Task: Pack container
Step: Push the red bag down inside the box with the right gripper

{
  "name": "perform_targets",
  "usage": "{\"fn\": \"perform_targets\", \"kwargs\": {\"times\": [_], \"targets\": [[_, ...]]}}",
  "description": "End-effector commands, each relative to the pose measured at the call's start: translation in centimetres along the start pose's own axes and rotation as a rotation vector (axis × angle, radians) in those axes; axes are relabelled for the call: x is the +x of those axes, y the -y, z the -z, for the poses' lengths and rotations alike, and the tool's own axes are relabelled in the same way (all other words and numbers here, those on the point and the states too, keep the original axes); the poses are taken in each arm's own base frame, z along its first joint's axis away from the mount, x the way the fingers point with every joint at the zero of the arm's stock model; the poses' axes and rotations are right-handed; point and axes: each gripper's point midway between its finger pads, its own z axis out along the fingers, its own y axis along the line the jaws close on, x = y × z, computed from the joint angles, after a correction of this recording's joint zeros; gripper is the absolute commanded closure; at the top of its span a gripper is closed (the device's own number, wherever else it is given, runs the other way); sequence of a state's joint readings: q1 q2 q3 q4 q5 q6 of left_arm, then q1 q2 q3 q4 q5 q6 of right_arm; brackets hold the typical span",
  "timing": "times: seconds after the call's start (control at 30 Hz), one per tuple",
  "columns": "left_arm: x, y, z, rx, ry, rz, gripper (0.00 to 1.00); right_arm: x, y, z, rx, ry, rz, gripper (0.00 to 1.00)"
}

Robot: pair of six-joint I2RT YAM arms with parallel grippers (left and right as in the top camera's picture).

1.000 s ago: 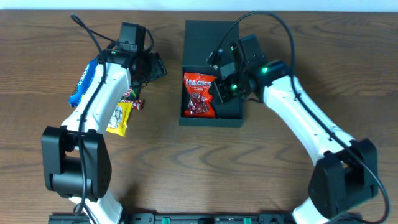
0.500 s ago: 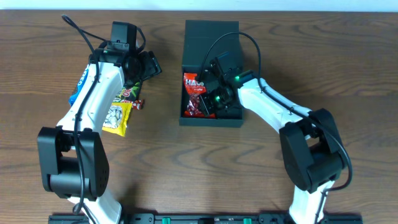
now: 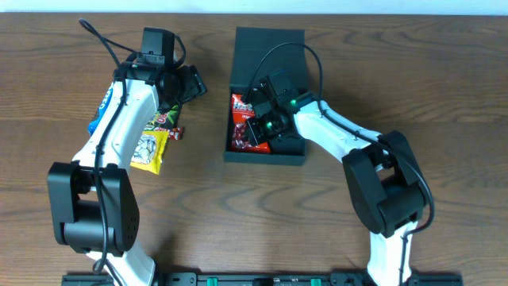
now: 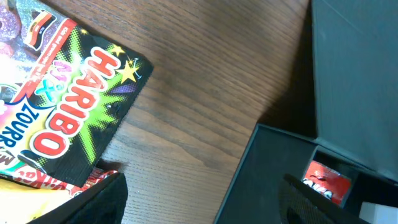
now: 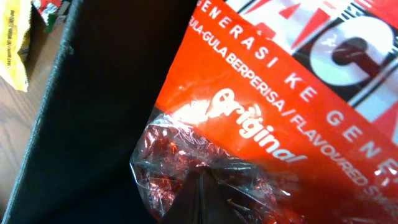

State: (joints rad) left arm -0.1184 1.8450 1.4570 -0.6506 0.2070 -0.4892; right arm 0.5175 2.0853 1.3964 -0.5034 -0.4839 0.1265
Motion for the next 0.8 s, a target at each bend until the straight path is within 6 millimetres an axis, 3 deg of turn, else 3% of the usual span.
{"fn": "perform_targets", "kwargs": {"times": [0.0,0.2,0.27,0.3,0.37,0.5,0.6,0.77], "targets": [[0.5,-0.5,-0.7,-0.011,-0.026,-0.017,0.22,0.4,-0.9,-1.2,-0.037,-0.047,-0.013,0.99],[2.4,-0.8,-1.7,0.001,-0.089,-0.013,0.21,-2.7,-1.8,2.7,0.007,-0.038,0.058,0.99],[3.5,-0.9,-2.4,0.013,-0.129,-0.009,0.34,-3.0,-0.7,4.1,0.083,-0.041,0.043,0.99],[4.6,-1.3,-3.0,0.008,-0.153,-0.009,0.53,-2.9,0.4,5.1,0.143,-0.044,0.028,0.99],[6.0,-1.6,-3.9,0.008,-0.177,-0.015,0.72,-2.4,1.8,5.6,0.202,-0.062,-0.005,0.99],[8.1,-0.6,-5.1,0.077,-0.217,-0.013,0.92,-1.4,4.2,6.3,0.290,-0.083,-0.101,0.99],[9.2,-0.2,-5.8,0.094,-0.228,0.010,0.94,-0.9,6.0,6.6,0.352,-0.075,-0.172,0.99],[9.8,1.1,-6.2,0.122,-0.217,-0.022,0.94,-1.0,7.1,5.2,0.357,-0.052,-0.166,0.99]]}}
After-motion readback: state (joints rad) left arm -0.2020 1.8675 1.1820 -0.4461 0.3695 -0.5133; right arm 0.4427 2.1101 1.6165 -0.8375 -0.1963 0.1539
